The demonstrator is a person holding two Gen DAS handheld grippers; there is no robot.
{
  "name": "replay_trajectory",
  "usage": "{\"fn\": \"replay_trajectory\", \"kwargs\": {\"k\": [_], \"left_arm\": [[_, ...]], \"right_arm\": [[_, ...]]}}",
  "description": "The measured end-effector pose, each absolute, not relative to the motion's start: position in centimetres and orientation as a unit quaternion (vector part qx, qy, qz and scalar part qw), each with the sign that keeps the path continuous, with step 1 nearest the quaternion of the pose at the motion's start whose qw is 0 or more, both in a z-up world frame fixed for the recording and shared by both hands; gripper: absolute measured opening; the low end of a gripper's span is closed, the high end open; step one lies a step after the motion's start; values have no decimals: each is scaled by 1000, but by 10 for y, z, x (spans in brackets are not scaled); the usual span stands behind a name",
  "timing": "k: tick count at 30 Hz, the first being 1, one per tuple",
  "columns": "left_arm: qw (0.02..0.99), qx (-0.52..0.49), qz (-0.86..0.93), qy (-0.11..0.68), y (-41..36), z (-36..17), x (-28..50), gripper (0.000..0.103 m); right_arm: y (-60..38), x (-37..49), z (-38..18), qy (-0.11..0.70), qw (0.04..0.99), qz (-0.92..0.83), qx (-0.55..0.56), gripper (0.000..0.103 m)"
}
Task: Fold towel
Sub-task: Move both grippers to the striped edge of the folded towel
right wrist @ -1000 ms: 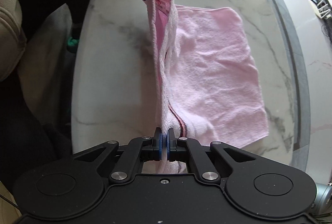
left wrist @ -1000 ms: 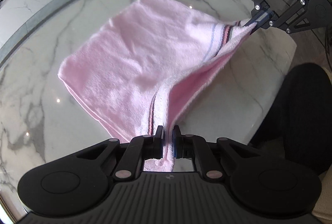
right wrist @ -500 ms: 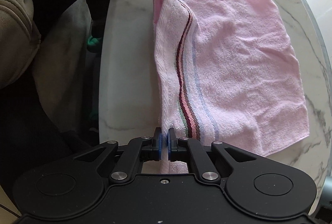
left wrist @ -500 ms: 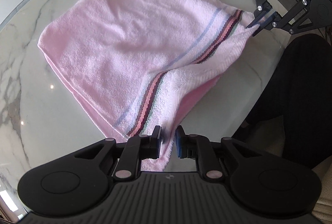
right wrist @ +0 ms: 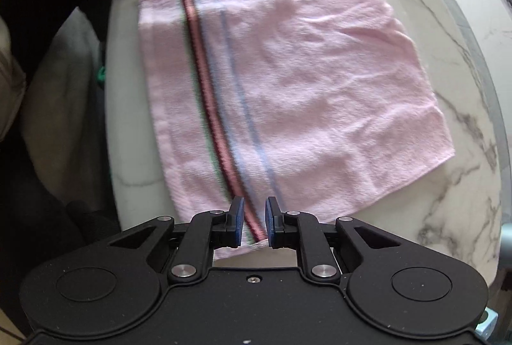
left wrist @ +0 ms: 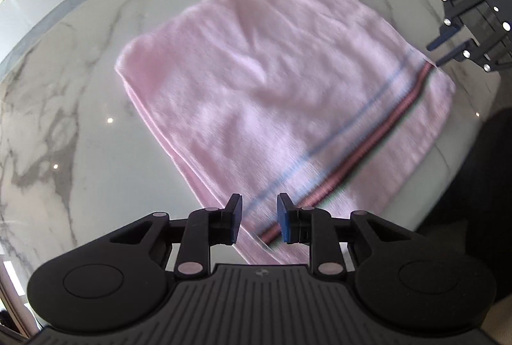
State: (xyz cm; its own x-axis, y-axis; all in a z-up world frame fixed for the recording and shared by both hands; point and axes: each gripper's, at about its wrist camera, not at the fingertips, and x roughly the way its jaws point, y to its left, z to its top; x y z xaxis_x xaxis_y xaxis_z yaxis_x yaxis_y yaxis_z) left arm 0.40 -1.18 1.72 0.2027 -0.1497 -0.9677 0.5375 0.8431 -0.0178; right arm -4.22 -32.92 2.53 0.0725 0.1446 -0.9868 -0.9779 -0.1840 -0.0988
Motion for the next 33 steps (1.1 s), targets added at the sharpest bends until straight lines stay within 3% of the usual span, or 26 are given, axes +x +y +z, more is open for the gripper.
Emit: {"fn": "replay_trajectory", "kwargs": {"k": [2, 7, 10, 21, 33], "left_arm": [[767, 152, -209, 587, -6, 17, 25, 21], [780, 128, -190, 583, 5, 20, 69, 6], [787, 121, -175, 579, 9, 19, 93, 3], [780, 99, -171, 594, -2, -17, 149, 2], [781, 82, -165, 597, 14, -26, 157, 2]], "right_arm": [[-321, -25, 24, 388, 529, 538, -529, 14], [-307, 16, 25, 389, 577, 514, -501, 10], [-298, 39, 23, 386, 592, 504, -496, 9], [-235, 120, 6, 391, 643, 473, -458, 9], [-232, 134, -16, 424, 637, 459, -451, 7]]}}
